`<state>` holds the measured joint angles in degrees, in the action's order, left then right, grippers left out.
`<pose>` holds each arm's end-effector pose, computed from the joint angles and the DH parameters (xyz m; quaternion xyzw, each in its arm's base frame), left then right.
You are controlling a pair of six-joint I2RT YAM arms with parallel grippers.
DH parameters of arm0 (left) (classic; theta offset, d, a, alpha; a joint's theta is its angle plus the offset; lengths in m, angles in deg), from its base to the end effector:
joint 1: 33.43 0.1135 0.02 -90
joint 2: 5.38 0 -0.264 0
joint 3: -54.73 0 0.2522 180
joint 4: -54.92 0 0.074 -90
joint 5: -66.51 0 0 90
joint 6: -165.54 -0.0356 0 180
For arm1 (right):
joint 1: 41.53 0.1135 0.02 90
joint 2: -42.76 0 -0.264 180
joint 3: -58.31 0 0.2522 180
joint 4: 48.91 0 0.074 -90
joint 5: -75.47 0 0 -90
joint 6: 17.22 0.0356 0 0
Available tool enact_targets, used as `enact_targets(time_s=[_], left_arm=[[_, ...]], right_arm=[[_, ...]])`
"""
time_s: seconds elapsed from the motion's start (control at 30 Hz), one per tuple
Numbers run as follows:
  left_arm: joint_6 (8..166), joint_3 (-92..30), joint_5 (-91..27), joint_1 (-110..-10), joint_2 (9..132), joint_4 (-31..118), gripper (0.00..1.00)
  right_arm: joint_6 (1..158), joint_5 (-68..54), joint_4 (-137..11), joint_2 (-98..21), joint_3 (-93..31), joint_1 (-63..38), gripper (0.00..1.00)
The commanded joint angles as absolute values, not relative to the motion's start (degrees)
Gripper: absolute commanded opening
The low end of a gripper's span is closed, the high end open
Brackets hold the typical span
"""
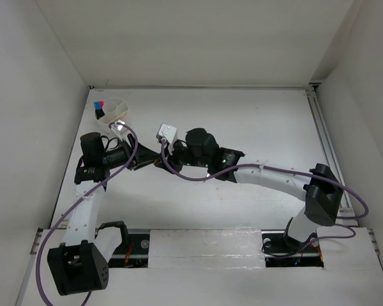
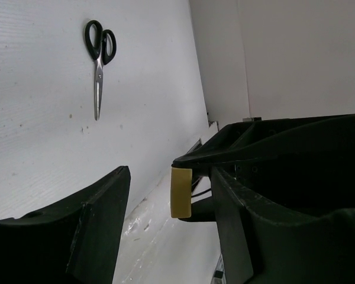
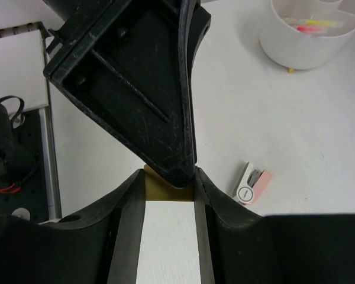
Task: Sort the stationery into containers
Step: Pick up the stationery from the center of the board, then place the stationery in the storage box.
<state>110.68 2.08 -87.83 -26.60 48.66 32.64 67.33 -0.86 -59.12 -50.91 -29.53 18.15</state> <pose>0.2014 -0.0082 0.2852 0.0182 0.7659 -0.5454 0.3400 0.1907 0.3428 0.3213 -0.4873 0.6299 0.3568 0.4883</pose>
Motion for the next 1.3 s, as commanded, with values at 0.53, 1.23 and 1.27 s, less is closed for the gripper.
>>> enact_targets(time_s=[0.53, 1.23, 1.27], left_arm=[[111.2, 2.6, -92.2, -26.7, 49.5, 36.1, 0.17], [108.4, -0.4, -85.0, -26.7, 50.2, 32.1, 0.0], [108.4, -0.4, -85.0, -26.7, 50.2, 32.1, 0.0]], right_arm=[[66.5, -12.3, -48.8, -50.3, -30.2, 21.5, 0.0], [66.0, -14.1, -48.8, -50.8, -29.6, 21.5, 0.68], [66.0, -14.1, -48.8, -50.3, -29.6, 21.5, 0.68]])
